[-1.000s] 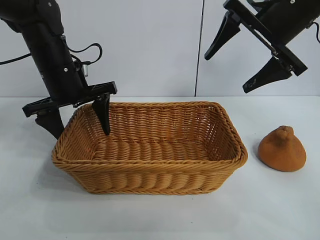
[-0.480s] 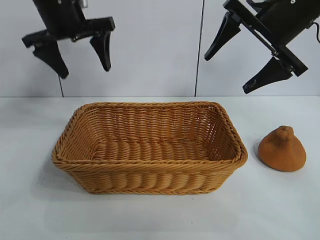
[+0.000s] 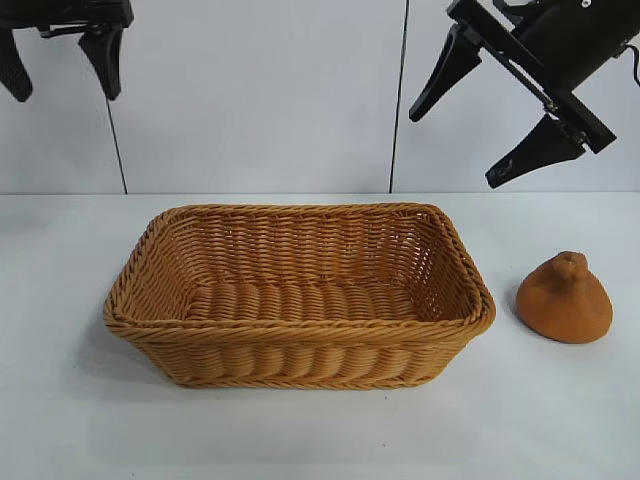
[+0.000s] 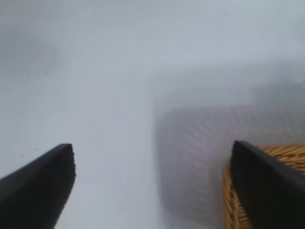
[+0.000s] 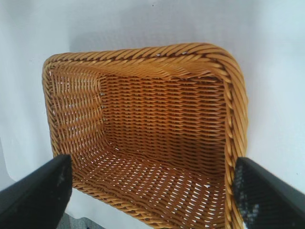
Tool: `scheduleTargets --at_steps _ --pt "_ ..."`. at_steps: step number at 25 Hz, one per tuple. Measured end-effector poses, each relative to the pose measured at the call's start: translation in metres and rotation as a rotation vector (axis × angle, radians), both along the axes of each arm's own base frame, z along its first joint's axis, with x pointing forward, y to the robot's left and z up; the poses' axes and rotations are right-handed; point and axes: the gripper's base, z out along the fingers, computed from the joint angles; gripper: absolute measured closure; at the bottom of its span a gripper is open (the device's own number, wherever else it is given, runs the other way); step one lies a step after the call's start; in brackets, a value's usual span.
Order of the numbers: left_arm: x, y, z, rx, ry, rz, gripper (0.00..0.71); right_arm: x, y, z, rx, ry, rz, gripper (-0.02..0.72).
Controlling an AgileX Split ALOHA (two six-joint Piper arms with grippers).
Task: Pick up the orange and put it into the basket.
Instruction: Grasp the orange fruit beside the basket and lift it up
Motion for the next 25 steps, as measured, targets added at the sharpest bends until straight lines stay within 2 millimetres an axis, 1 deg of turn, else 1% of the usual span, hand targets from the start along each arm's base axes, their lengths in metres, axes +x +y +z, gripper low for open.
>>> scheduleTargets --at_steps 4,6,10,13,17,20,25 --pt "-0.044 0.001 0.012 0.008 0.030 -0.023 0.079 0.000 0.000 0.000 0.000 0.002 0.001 0.073" --pt "-0.072 0.002 0.023 0.011 0.024 -0.031 0.079 0.000 0.000 0.000 0.000 0.002 0.001 0.073" --pt "-0.133 0.008 0.034 0.023 0.017 -0.037 0.079 0.000 0.000 0.000 0.000 0.002 0.001 0.073" --pt "-0.181 0.012 0.031 0.026 0.022 -0.038 0.079 0.000 0.000 0.000 0.000 0.002 0.002 0.073" --pt "-0.238 0.018 0.022 0.031 0.006 -0.038 0.079 0.000 0.000 0.000 -0.001 0.002 0.002 0.073" --pt "-0.277 0.021 0.007 0.032 0.000 -0.038 0.079 0.000 0.000 0.000 -0.001 0.002 0.002 0.073" --pt "-0.333 0.026 -0.018 0.029 -0.055 -0.037 0.079 0.000 0.000 0.000 -0.001 0.002 0.002 0.073"
